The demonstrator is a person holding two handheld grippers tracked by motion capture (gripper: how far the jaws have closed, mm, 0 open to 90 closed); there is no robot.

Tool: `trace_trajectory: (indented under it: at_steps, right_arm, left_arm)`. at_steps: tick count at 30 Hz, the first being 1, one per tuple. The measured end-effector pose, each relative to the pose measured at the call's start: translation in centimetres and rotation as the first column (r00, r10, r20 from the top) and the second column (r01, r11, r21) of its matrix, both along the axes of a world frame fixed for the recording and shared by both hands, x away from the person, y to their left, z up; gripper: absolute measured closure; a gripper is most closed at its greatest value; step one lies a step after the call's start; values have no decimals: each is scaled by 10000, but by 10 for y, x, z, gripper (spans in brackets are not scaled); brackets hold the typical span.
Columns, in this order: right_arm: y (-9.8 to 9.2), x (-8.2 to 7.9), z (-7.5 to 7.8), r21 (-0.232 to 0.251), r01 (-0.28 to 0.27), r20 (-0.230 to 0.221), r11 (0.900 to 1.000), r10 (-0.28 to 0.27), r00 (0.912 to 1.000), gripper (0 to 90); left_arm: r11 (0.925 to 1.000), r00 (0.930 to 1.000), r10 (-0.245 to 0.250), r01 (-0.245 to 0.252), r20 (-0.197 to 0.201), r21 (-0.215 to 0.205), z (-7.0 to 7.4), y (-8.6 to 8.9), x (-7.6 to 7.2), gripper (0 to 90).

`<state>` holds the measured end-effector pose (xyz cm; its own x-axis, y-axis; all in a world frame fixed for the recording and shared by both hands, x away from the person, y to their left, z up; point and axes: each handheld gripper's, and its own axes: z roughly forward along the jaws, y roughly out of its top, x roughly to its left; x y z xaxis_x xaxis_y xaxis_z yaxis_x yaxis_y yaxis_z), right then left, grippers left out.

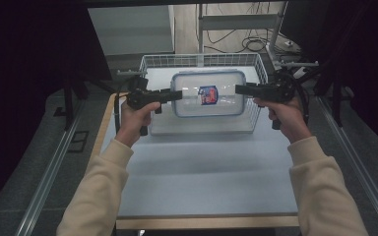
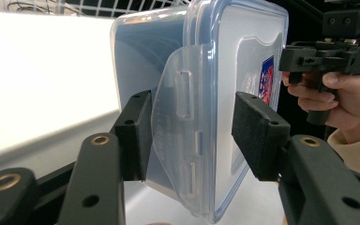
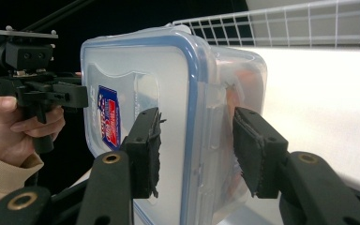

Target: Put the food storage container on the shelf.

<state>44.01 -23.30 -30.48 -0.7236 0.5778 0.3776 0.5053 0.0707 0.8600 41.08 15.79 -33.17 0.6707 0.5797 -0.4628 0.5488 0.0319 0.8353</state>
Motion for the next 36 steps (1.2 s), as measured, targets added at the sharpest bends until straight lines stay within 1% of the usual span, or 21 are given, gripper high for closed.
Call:
trace_trajectory:
  at_steps: [4, 5, 6, 7, 9, 10, 11, 13, 16, 20, 22, 24, 28, 30, 32, 33, 34, 35, 36]
  right_arm:
    - [3, 13, 5, 92, 12, 10, 10000, -13, 10000, 530]
    - [5, 20, 8, 121, 49, -28, 9999, -49, 10000, 530]
    - [5, 20, 8, 121, 49, -28, 9999, -49, 10000, 530]
    - [6, 27, 12, 124, 83, -82, 9999, -82, 9999, 530]
    - [7, 29, 13, 126, 109, -75, 9999, -108, 9999, 530]
    - [8, 37, 16, 100, 161, -126, 9998, -160, 9998, 530]
    - [8, 37, 16, 100, 161, -126, 9998, -160, 9998, 530]
    - [9, 43, 18, 101, 175, -214, 9998, -173, 9996, 530]
    - [12, 52, 20, 63, 217, -436, 9997, -214, 9988, 529]
    - [14, 64, 17, 51, 297, -738, 9995, -292, 9968, 526]
    - [15, 67, 16, -13, 340, -863, 9994, -340, 9957, 525]
    - [16, 70, 16, 21, 404, -950, 9992, -400, 9947, 525]
    - [17, 77, 16, 22, 551, -1199, 9985, -545, 9913, 521]
    - [17, 82, 16, 167, 674, -1511, 9976, -641, 9864, 520]
    - [17, 85, 15, 241, 782, -1658, 9966, -732, 9834, 519]
    - [17, 87, 14, 247, 851, -1767, 9961, -794, 9810, 517]
    - [18, 89, 14, 238, 1019, -1901, 9945, -956, 9771, 511]
    - [19, 90, 14, 95, 1114, -1875, 9937, -1077, 9763, 508]
    - [23, 92, 14, -340, 1420, -1860, 9893, -1459, 9717, 530]
  left_arm:
    - [10000, 10000, 18, -18, -11, 13, 7, 3, 13, 496]
    - [10000, 10000, 24, -24, -63, -18, 9, 5, 20, 496]
    - [10000, 10000, 24, -24, -63, -18, 9, 5, 20, 496]
    - [10000, 10000, 5, -5, -56, -44, 10, 6, 24, 496]
    - [9999, 9999, -2, 1, -115, -124, 11, 7, 32, 496]
    - [9999, 9999, 5, -7, -131, -151, 12, 8, 36, 496]
    - [9999, 9999, -8, 6, -157, -147, 13, 8, 38, 496]
    - [9999, 9998, -3, 1, -181, -138, 14, 10, 44, 496]
    - [9999, 9991, 26, -33, -416, -168, 14, 12, 52, 496]
    - [9998, 9976, 74, -88, -689, -192, 12, 13, 62, 495]
    - [9994, 9967, 129, -155, -796, -320, 11, 14, 66, 493]
    - [9991, 9958, 177, -210, -898, -364, 11, 14, 69, 495]
    - [9987, 9918, 281, -331, -1246, -377, 12, 14, 75, 486]
    - [9978, 9873, 330, -414, -1555, -515, 12, 14, 80, 484]
    - [9966, 9833, 364, -489, -1785, -663, 11, 15, 85, 483]
    - [9947, 9796, 387, -565, -1971, -854, 9, 16, 89, 483]
    - [9932, 9774, 423, -636, -2073, -971, 8, 15, 91, 480]
    - [9928, 9742, 393, -633, -2222, -1020, 6, 15, 94, 475]
    - [9930, 9707, 369, -624, -2376, -1007, 4, 15, 97, 448]
